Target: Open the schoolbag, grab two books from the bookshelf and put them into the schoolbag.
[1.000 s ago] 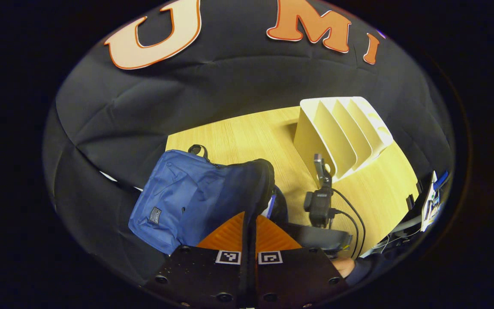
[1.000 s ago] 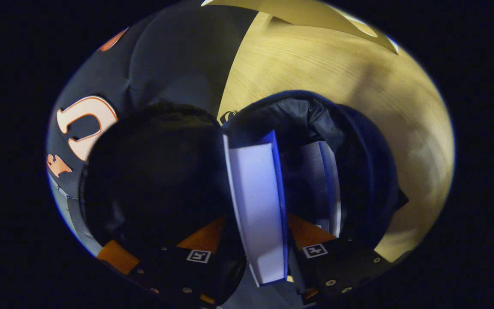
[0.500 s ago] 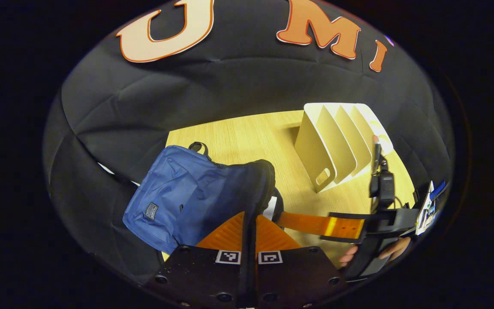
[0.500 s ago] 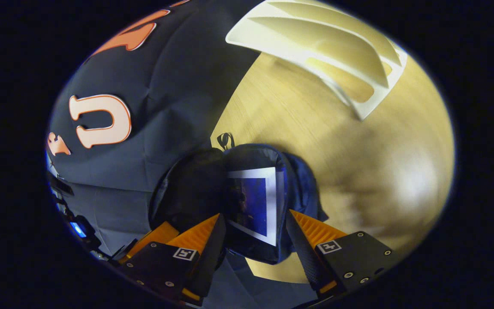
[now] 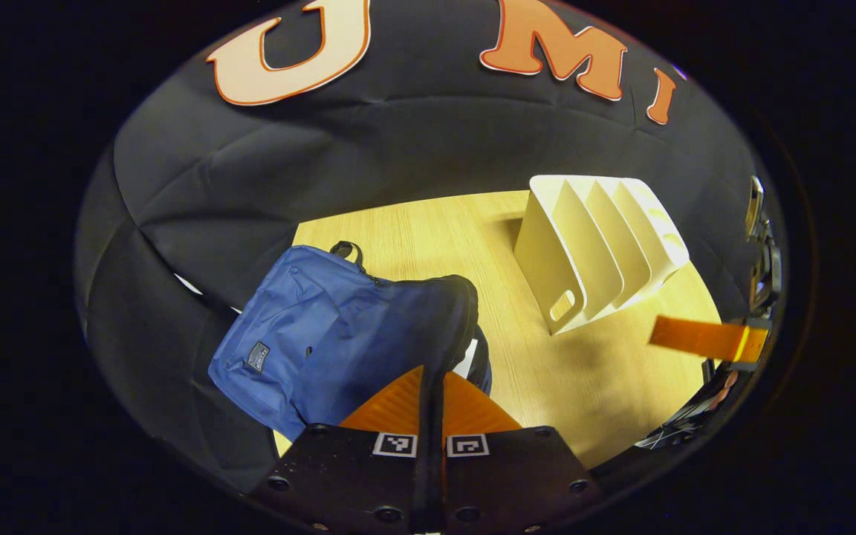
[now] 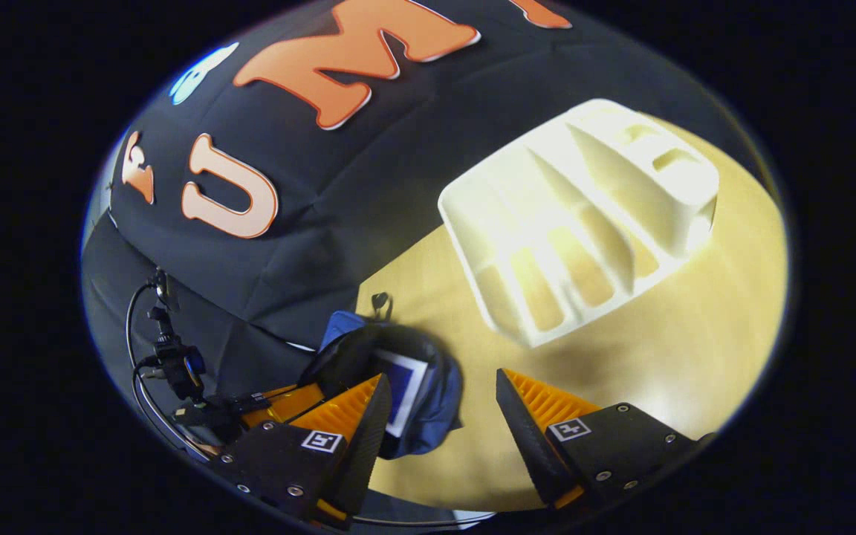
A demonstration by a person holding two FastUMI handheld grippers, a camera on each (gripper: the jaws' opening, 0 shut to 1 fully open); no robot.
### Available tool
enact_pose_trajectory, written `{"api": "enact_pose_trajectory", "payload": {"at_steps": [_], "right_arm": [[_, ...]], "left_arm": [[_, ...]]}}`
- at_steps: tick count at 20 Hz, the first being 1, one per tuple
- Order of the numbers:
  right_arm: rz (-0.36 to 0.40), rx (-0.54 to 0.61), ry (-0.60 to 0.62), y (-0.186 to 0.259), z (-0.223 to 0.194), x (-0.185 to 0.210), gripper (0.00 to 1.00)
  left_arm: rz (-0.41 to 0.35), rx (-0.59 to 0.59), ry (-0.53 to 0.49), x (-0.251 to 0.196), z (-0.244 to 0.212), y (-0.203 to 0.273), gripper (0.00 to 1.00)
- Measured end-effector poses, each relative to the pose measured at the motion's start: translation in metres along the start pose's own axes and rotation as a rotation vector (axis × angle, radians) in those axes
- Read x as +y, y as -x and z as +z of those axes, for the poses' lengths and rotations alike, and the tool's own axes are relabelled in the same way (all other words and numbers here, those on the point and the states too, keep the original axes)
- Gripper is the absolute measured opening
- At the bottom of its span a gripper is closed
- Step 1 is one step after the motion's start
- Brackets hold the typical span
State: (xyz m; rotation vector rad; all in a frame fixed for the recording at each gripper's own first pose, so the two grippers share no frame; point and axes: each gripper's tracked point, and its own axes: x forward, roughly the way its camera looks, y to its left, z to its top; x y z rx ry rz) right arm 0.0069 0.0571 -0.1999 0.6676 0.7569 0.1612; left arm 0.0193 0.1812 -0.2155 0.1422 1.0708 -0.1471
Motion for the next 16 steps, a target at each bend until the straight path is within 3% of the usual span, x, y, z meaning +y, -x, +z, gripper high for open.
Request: {"api": "enact_pose_trajectory", "payload": {"at_steps": [5, 6, 7, 13, 16], "right_arm": [[-0.184, -0.148, 0.254, 0.040, 0.068, -0.059, 0.86], [-0.210, -0.170, 0.278, 0.045, 0.081, -0.065, 0.71], [-0.226, -0.186, 0.297, 0.050, 0.092, -0.071, 0.86], [-0.300, -0.247, 0.368, 0.073, 0.127, -0.099, 0.88], [-0.320, -0.263, 0.402, 0.078, 0.138, -0.108, 0.88]], "left_arm": [[0.055, -0.009, -0.006, -0.012, -0.006, -0.005, 0.00], [0.068, -0.013, -0.005, -0.014, -0.007, -0.006, 0.01], [0.088, -0.025, -0.001, -0.015, -0.005, -0.005, 0.01], [0.189, -0.111, 0.072, -0.027, 0.007, 0.012, 0.00], [0.205, -0.133, 0.119, -0.046, 0.004, 0.017, 0.02]]}}
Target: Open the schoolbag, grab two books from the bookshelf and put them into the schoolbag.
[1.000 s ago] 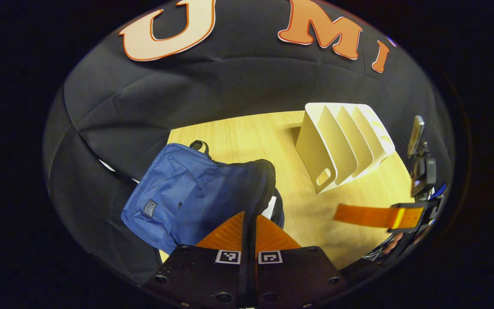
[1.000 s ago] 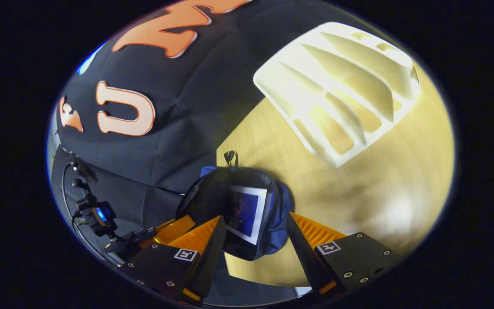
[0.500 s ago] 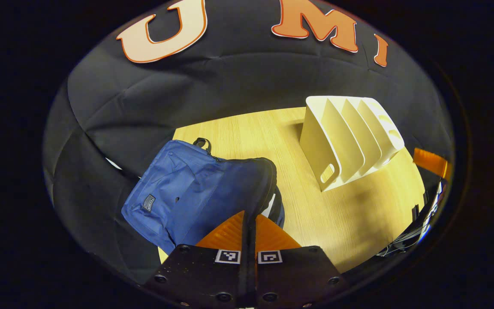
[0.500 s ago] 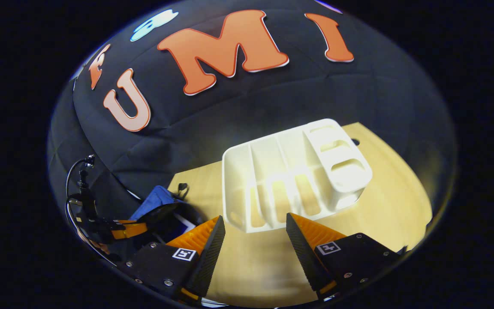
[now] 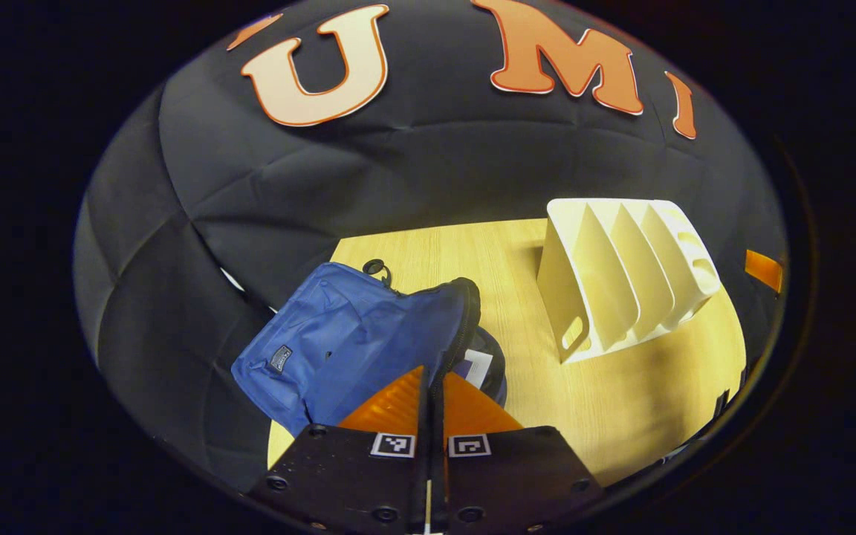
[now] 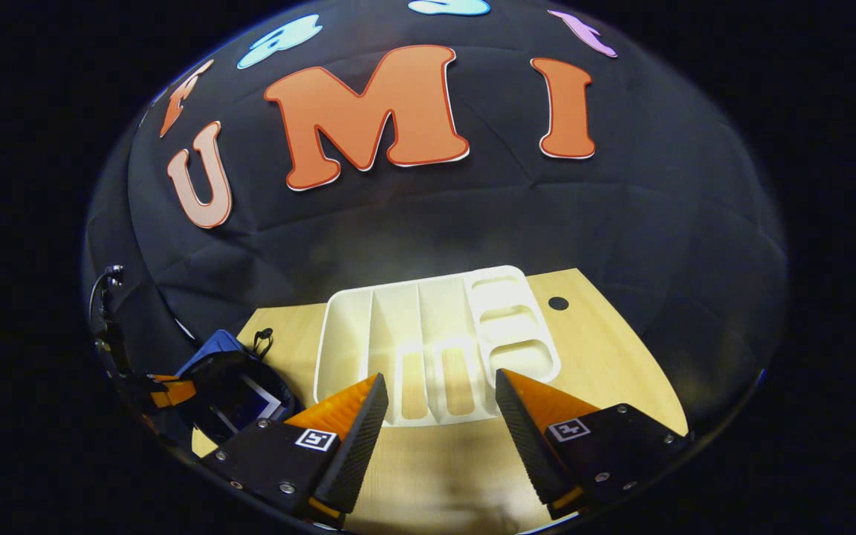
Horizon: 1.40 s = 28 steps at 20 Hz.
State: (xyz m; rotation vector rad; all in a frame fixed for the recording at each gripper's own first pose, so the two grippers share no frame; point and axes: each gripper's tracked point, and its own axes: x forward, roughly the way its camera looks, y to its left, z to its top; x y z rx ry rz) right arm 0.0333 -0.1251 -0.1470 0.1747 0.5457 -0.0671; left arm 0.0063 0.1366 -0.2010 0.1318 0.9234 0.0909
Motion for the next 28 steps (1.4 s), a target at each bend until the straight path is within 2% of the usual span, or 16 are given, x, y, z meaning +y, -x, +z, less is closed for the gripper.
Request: {"api": "enact_pose_trajectory", "payload": {"at_steps": [4, 7, 9, 12, 14, 16, 20, 21, 22, 24, 28], "right_arm": [[-0.009, -0.021, 0.042, 0.003, 0.006, -0.013, 0.88], [-0.002, -0.025, 0.050, 0.005, 0.006, -0.019, 0.88], [0.002, -0.028, 0.052, 0.007, 0.005, -0.022, 0.88], [-0.001, -0.041, 0.049, 0.008, 0.009, -0.029, 0.88], [0.003, -0.055, 0.041, 0.012, 0.013, -0.032, 0.88], [0.006, -0.078, 0.042, 0.018, 0.017, -0.032, 0.88], [0.003, -0.167, 0.059, 0.026, 0.033, -0.025, 0.88], [-0.006, -0.195, 0.065, 0.028, 0.038, -0.024, 0.88], [-0.011, -0.217, 0.072, 0.029, 0.040, -0.024, 0.88], [-0.005, -0.246, 0.077, 0.033, 0.043, -0.020, 0.89], [0.000, -0.298, 0.090, 0.040, 0.048, -0.013, 0.89]], "left_arm": [[0.001, -0.034, 0.040, -0.027, -0.001, 0.012, 0.07], [-0.010, -0.079, 0.043, -0.046, 0.003, 0.024, 0.18], [-0.016, -0.135, 0.032, -0.057, 0.010, 0.034, 0.27], [-0.003, -0.220, 0.000, -0.066, 0.029, 0.044, 0.31], [-0.005, -0.318, 0.003, -0.075, 0.051, 0.059, 0.34], [-0.022, -0.430, 0.013, -0.091, 0.076, 0.079, 0.46], [-0.047, -0.641, 0.003, -0.119, 0.119, 0.112, 0.80], [-0.067, -0.698, 0.019, -0.127, 0.130, 0.119, 0.85], [-0.078, -0.751, 0.045, -0.132, 0.139, 0.125, 0.84], [-0.099, -0.828, 0.072, -0.141, 0.154, 0.138, 0.89], [-0.109, -0.908, 0.095, -0.148, 0.165, 0.162, 0.91]]}}
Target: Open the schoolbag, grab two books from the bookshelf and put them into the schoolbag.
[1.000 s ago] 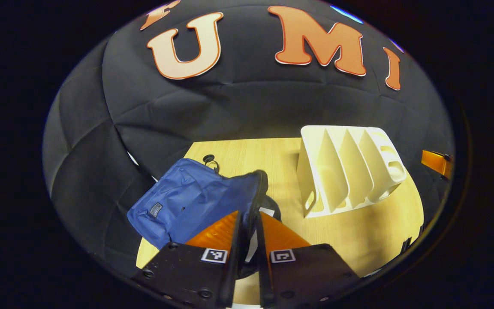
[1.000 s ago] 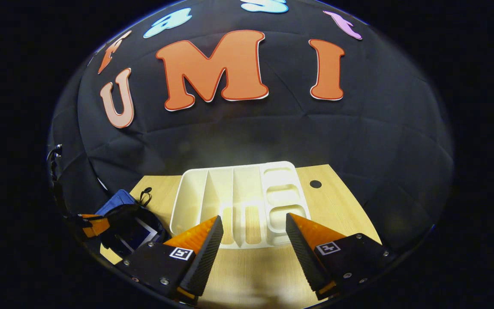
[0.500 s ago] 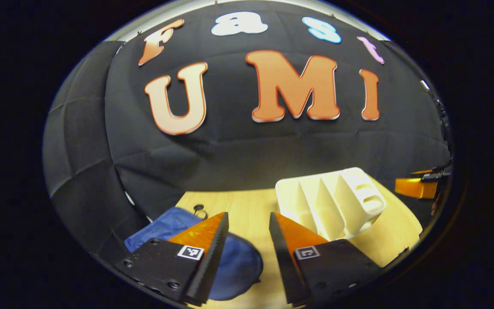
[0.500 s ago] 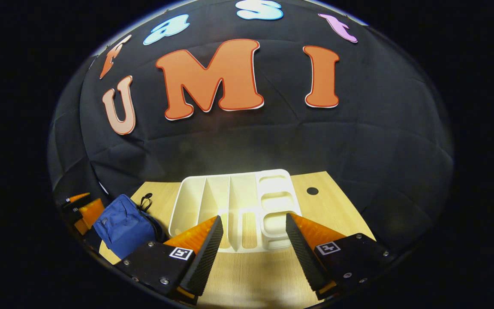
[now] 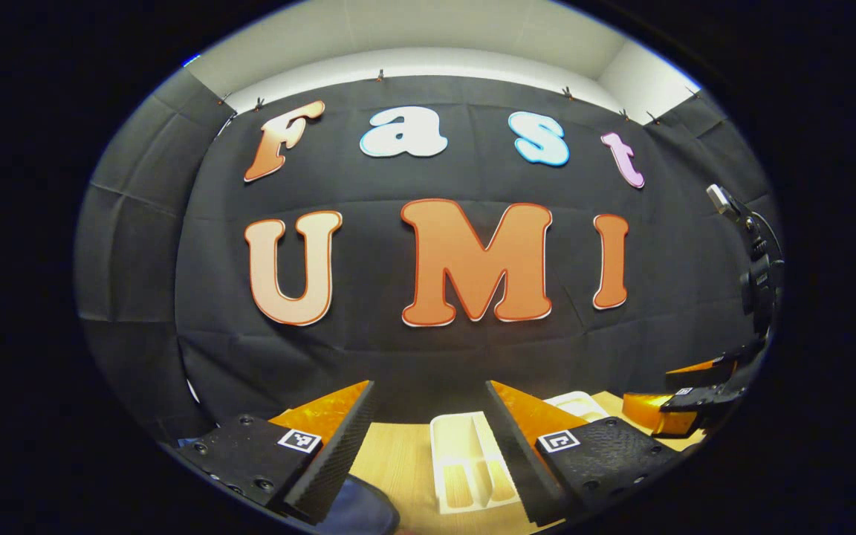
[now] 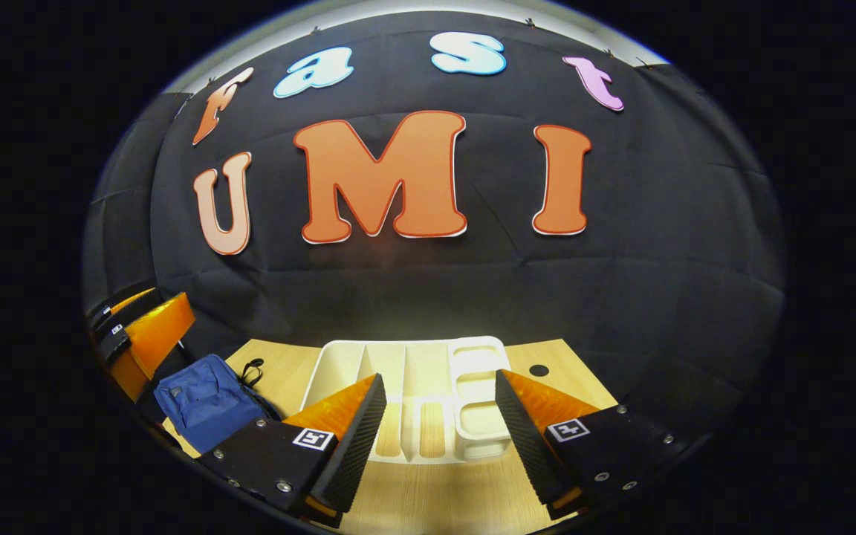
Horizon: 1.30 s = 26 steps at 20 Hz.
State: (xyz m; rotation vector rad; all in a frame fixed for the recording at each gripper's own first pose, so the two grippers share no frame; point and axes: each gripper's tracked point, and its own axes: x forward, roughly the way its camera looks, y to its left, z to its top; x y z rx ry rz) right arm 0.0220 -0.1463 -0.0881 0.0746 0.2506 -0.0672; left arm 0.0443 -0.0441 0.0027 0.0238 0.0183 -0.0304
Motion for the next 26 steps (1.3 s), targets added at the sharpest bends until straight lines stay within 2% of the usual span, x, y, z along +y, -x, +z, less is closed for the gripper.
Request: {"api": "enact_pose_trajectory", "payload": {"at_steps": [3, 9, 26], "right_arm": [[0.004, -0.029, 0.014, 0.001, 0.002, 0.003, 0.88], [0.010, -0.031, 0.029, 0.009, -0.004, 0.011, 0.89], [-0.004, -0.056, 0.039, 0.010, -0.003, 0.017, 0.89]], "left_arm": [[-0.022, -0.030, 0.025, -0.016, 0.012, 0.017, 0.93], [-0.048, -0.025, 0.046, -0.025, 0.006, 0.022, 0.93], [-0.029, -0.041, 0.035, -0.007, -0.005, 0.021, 0.93]]}}
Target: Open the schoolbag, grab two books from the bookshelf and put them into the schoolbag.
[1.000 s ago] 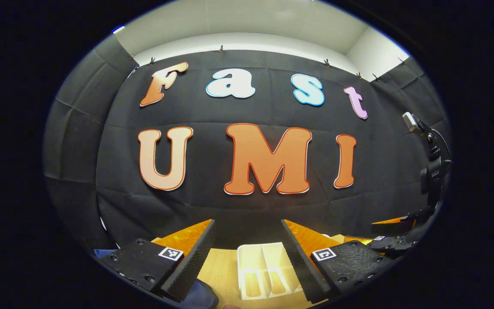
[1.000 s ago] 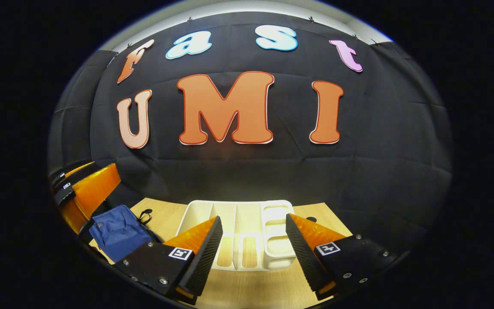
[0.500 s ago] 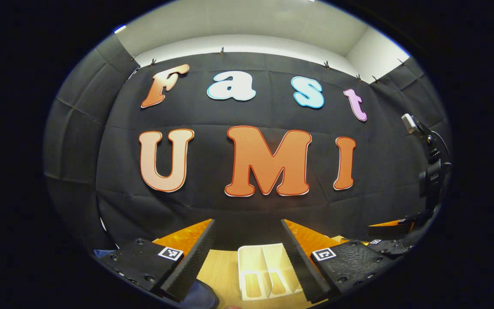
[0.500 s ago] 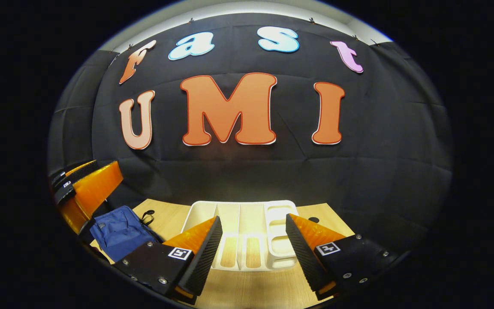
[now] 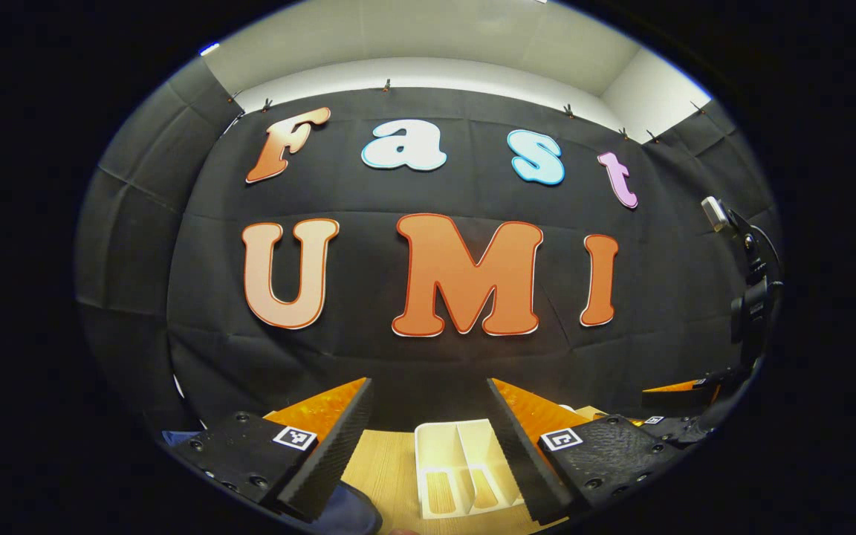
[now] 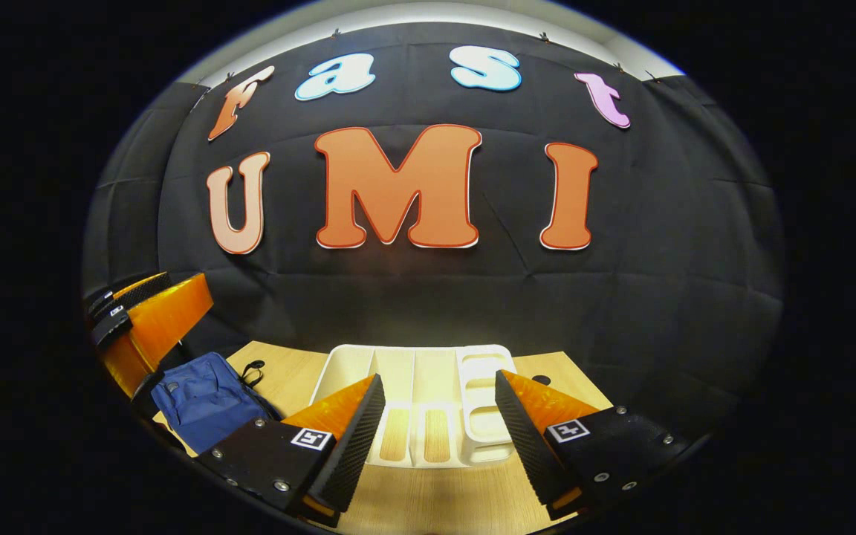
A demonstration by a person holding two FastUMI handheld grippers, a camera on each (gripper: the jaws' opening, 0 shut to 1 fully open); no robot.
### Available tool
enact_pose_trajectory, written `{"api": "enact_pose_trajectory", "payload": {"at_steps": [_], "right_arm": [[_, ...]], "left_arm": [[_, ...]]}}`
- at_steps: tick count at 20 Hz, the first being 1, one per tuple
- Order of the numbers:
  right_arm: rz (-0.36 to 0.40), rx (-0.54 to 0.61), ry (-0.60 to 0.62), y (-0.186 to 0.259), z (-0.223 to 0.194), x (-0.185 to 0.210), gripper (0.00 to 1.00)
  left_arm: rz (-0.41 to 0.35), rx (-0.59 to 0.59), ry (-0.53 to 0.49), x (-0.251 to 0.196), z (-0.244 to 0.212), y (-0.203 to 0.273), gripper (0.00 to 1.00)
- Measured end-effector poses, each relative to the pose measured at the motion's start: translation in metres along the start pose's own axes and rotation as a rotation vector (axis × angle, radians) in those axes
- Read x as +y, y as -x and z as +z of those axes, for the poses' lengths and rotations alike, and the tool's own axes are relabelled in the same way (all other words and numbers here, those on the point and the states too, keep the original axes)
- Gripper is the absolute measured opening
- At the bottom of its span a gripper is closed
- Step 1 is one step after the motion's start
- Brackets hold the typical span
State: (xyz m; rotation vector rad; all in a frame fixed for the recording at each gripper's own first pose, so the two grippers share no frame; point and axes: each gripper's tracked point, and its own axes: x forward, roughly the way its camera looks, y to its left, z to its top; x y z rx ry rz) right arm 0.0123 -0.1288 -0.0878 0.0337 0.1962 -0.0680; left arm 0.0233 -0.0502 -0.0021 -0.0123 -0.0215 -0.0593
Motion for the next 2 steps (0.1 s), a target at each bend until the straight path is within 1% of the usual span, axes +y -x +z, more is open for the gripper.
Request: {"api": "enact_pose_trajectory", "payload": {"at_steps": [1, 2], "right_arm": [[-0.004, -0.006, 0.000, 0.0005, 0.0016, -0.0008, 0.89], [-0.007, -0.012, -0.002, 0.0018, 0.0027, -0.0019, 1.00]], "left_arm": [[-0.001, 0.008, 0.002, -0.0003, -0.0030, -0.0003, 0.93], [-0.004, 0.015, 0.004, -0.0020, -0.0054, -0.0013, 0.94]]}}
